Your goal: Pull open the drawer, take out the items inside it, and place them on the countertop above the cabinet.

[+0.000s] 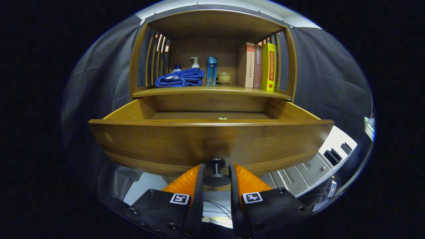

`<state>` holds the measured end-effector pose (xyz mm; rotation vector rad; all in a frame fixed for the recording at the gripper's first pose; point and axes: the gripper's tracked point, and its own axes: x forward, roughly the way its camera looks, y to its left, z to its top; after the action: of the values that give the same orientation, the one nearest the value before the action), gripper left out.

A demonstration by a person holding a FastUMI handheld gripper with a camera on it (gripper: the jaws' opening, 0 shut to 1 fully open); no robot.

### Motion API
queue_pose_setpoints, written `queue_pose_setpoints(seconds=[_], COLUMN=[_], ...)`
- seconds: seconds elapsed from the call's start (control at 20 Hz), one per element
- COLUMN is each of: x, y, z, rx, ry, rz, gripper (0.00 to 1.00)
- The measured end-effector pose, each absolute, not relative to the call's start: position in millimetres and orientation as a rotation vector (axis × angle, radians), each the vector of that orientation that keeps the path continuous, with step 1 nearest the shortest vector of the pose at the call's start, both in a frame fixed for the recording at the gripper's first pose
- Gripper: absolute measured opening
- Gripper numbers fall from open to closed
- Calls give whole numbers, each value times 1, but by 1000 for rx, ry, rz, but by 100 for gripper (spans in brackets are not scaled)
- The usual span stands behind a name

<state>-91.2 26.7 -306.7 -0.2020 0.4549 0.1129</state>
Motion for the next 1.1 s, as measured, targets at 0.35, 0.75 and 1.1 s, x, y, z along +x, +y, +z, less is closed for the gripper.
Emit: queue_pose_setpoints(seconds=[0.35,0.75,1.1], x=[-85,-62,1], y=[11,17,34], z=[-290,-181,-145], rx=[-109,-116,-143], ry=[478,337,296], rz=[-7,-10,18], gripper=[71,100,100])
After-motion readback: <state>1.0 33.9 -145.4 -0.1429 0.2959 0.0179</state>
